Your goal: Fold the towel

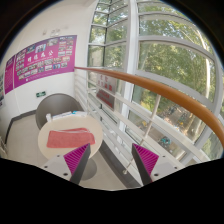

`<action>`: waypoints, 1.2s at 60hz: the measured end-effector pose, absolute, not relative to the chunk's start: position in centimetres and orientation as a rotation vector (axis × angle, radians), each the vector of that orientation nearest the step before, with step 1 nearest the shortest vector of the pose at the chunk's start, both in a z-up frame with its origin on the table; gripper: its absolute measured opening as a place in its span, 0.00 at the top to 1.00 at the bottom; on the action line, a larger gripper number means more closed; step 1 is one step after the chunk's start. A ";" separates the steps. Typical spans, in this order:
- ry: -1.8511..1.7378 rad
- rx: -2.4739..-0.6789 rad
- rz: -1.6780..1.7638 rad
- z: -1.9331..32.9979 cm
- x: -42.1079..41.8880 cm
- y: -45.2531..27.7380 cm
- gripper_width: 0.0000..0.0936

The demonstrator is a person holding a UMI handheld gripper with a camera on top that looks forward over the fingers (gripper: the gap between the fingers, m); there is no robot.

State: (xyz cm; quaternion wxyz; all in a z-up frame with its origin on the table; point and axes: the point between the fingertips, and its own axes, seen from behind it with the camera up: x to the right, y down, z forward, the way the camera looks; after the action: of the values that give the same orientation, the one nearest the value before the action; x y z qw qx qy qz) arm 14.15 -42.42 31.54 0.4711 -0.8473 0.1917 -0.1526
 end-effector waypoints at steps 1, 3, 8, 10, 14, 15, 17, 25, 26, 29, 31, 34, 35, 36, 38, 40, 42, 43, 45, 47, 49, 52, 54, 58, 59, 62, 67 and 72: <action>0.471 -2.077 -0.374 31.5 14.1 -42.4 0.08; 0.473 -2.083 -0.375 31.2 14.0 -42.5 0.08; 0.478 -2.097 -0.377 29.7 13.9 -42.2 0.08; 0.479 -2.106 -0.377 29.0 13.8 -42.0 0.08; 0.478 -2.130 -0.373 27.4 12.7 -41.9 0.08; 0.476 -2.136 -0.372 26.9 12.5 -41.8 0.08; 0.470 -2.155 -0.367 26.3 12.0 -41.1 0.08; 0.413 -2.217 -0.315 21.8 7.3 -39.3 0.08; 0.401 -2.223 -0.305 21.3 6.4 -38.8 0.08; 0.369 -2.240 -0.277 19.9 3.4 -37.2 0.08; 0.347 -2.244 -0.257 18.5 1.0 -36.3 0.08; 0.315 -2.245 -0.212 17.5 -1.5 -33.7 0.08; 0.306 -2.245 -0.199 17.2 -2.6 -33.0 0.08; 0.297 -2.240 -0.187 16.6 -4.0 -32.1 0.08; 0.277 -2.236 -0.154 15.7 -6.1 -30.2 0.08; 0.260 -2.233 -0.125 14.9 -7.7 -28.1 0.08; 0.240 -2.228 -0.100 14.2 -9.6 -26.0 0.09; 0.228 -2.226 -0.090 13.8 -10.4 -24.9 0.09; 0.203 -2.217 -0.077 12.9 -12.0 -22.7 0.08; 0.178 -2.213 -0.079 11.9 -13.1 -20.6 0.08; 0.154 -2.215 -0.086 10.9 -14.0 -18.4 0.08; 0.129 -2.206 -0.095 9.7 -15.2 -15.1 0.08; 0.120 -2.206 -0.099 8.7 -15.8 -13.1 0.08; 0.105 -2.209 -0.108 7.1 -17.1 -9.5 0.08; 0.101 -2.208 -0.111 6.6 -17.2 -8.7 0.08; 0.084 -2.220 -0.122 5.0 -17.4 -6.3 0.08; 0.065 -2.246 -0.154 2.2 -17.1 -2.6 0.09; 0.069 -2.284 -0.191 -0.3 -16.6 -0.6 0.14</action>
State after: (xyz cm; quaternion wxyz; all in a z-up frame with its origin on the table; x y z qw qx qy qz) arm -16.59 -0.63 -0.28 0.4118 -0.9077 0.0273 -0.0761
